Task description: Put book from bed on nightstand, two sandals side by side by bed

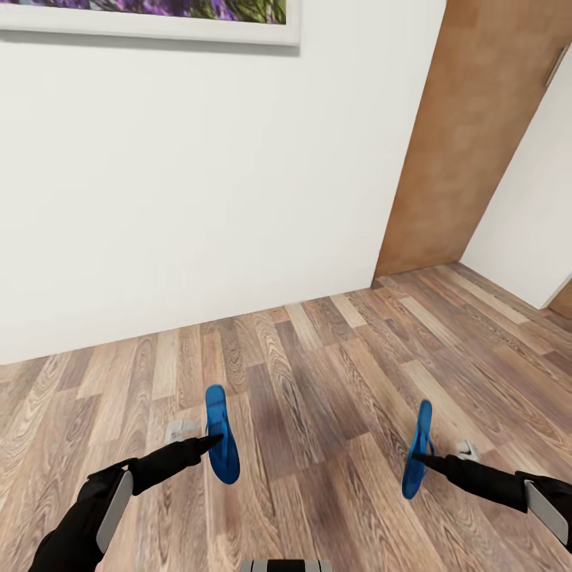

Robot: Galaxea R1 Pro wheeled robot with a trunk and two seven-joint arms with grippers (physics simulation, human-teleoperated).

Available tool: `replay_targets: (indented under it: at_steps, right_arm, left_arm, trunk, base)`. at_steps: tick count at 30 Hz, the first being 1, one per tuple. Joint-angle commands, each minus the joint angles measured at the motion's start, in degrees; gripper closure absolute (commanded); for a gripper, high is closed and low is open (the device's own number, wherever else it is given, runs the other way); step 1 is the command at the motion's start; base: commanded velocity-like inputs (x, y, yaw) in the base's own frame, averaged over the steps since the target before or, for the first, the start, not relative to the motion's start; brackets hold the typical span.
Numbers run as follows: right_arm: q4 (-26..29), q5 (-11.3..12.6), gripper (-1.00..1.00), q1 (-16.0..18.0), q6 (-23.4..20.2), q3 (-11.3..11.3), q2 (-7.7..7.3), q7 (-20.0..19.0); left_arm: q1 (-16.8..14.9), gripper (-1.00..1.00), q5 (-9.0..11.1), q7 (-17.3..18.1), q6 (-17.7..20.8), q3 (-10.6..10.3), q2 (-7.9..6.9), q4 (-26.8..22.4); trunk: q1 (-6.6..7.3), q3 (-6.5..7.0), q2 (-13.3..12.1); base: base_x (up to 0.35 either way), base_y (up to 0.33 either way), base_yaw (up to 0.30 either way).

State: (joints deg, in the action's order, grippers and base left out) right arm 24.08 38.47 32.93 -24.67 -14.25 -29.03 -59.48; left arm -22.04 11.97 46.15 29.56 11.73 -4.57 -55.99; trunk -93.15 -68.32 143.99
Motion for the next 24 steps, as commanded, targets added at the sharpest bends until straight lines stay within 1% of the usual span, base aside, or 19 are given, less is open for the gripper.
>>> replay_targets:
  at_steps: [1, 11, 13, 14, 16, 17, 18, 19, 21, 24]
  right_arm:
    - [0.0, 0.56, 1.0, 0.03, -0.47, -0.34, -0.06, 0.02]
    - [-0.37, 0.4, 1.0, 0.03, -0.01, -0.49, 0.02, 0.06]
    - [-1.37, 0.39, 1.0, 0.03, 2.0, -0.5, 0.03, 0.07]
    - [-2.96, 0.39, 1.0, 0.03, 4.02, -0.51, 0.03, 0.07]
    - [-8.09, 0.41, 1.0, 0.03, 9.11, -0.53, 0.03, 0.18]
    - [-9.39, 0.41, 1.0, 0.03, 10.32, -0.51, 0.03, 0.26]
    - [-12.64, 0.41, 1.0, 0.03, 13.02, -0.37, 0.03, 0.55]
    - [-15.23, 0.46, 1.0, 0.03, 15.12, -0.23, 0.01, 2.49]
    - [-15.84, 0.65, 1.0, 0.03, 15.37, -0.19, -0.02, 4.04]
    - [-14.43, 0.76, 1.0, 0.22, 13.32, -0.1, -0.05, 4.94]
  left_arm:
    - [-0.02, 1.0, 0.24, 0.08, 0.41, 0.05, 0.0, 0.0]
    - [-0.02, 1.0, 0.2, 0.0, 0.41, 0.05, 0.0, 0.15]
    - [0.03, 1.0, 0.17, -0.05, 0.34, -0.09, 0.09, 0.2]
    - [0.09, 1.0, 0.15, -0.06, 0.3, -0.22, 0.22, 0.21]
    - [0.2, 1.0, 0.11, -0.06, 0.27, -0.34, 0.33, 0.23]
    - [0.26, 1.0, 0.09, -0.07, 0.26, -0.36, 0.37, 0.21]
    - [0.36, 1.0, 0.05, -0.08, 0.23, -0.37, 0.4, 0.2]
    - [0.51, 1.0, 0.0, -0.09, 0.14, -0.38, 0.43, 0.2]
    - [0.61, 1.0, -0.01, -0.09, 0.09, -0.39, 0.44, 0.24]
    - [0.67, 1.0, -0.01, -0.13, 0.04, -0.39, 0.44, 0.31]
  trunk:
    - [0.03, 0.18, 0.0]
    - [0.29, 2.4, -0.13]
    - [0.34, 2.84, -0.16]
    - [0.37, 3.06, -0.17]
    - [0.42, 3.5, -0.2]
    - [0.45, 3.73, -0.21]
    - [0.47, 3.95, -0.23]
    - [0.5, 4.17, -0.24]
    - [0.55, 4.61, -0.27]
    - [0.63, 5.28, -0.31]
  base:
    - [0.0, 0.0, 0.0]
    - [0.0, 0.0, 0.0]
    - [0.0, 0.0, 0.0]
    - [0.0, 0.0, 0.0]
    - [0.0, 0.0, 0.0]
    - [0.0, 0.0, 0.0]
    - [0.0, 0.0, 0.0]
    - [0.0, 0.0, 0.0]
    - [0.0, 0.0, 0.0]
    - [0.0, 0.0, 0.0]
